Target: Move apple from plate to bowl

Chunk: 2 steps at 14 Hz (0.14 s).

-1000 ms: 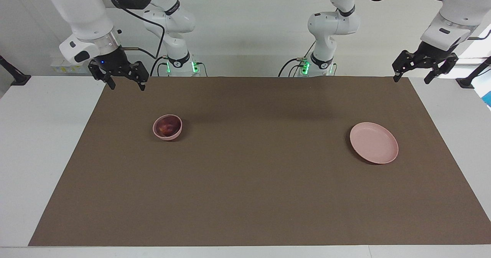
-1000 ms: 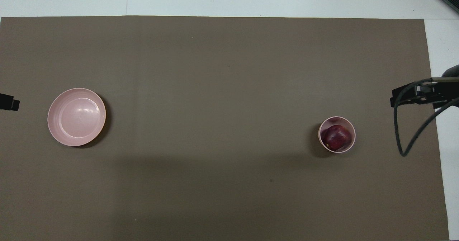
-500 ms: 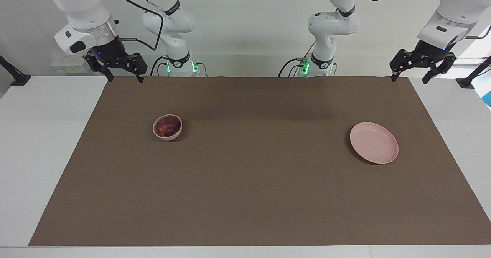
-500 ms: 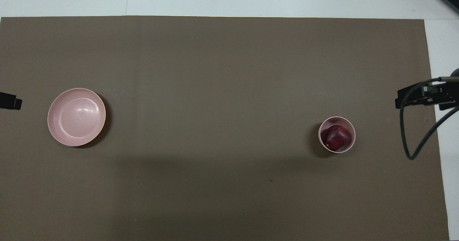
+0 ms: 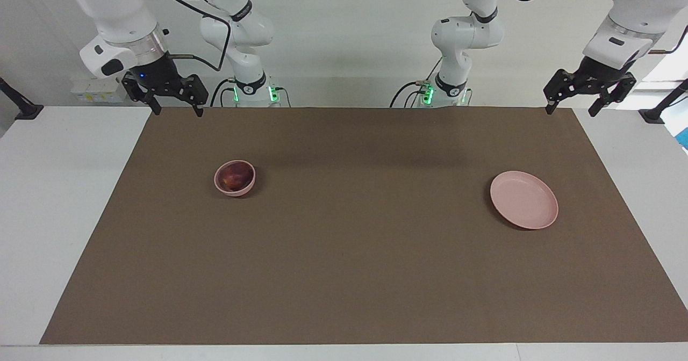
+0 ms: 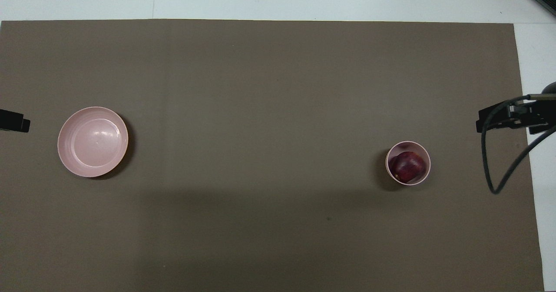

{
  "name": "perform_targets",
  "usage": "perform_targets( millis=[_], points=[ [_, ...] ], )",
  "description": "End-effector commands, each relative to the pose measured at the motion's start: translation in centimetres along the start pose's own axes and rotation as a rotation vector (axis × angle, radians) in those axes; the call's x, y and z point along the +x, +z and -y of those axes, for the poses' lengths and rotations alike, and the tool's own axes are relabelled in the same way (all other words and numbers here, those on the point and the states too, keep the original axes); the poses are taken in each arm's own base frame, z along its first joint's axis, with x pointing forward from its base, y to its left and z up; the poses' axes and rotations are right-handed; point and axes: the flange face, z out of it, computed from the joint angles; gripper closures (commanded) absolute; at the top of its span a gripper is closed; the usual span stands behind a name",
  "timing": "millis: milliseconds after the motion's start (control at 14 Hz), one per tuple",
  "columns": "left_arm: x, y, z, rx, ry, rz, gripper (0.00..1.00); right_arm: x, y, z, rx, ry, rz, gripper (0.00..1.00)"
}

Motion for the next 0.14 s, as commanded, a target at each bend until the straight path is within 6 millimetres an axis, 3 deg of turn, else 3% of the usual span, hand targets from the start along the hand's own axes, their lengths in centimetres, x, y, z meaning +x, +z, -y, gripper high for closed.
perform_targets(
  millis=[0, 71],
  points=[
    [-0.07, -0.62, 0.15, -0.006, -0.017, -0.007, 0.00, -0.58, 0.08, 0.02, 0.005, 0.016, -0.006, 0.00],
    [-0.08, -0.56, 0.32, -0.005, -0.015, -0.007, 0.00, -0.58, 0.08, 0.02, 0.005, 0.016, -0.006, 0.00]
  ],
)
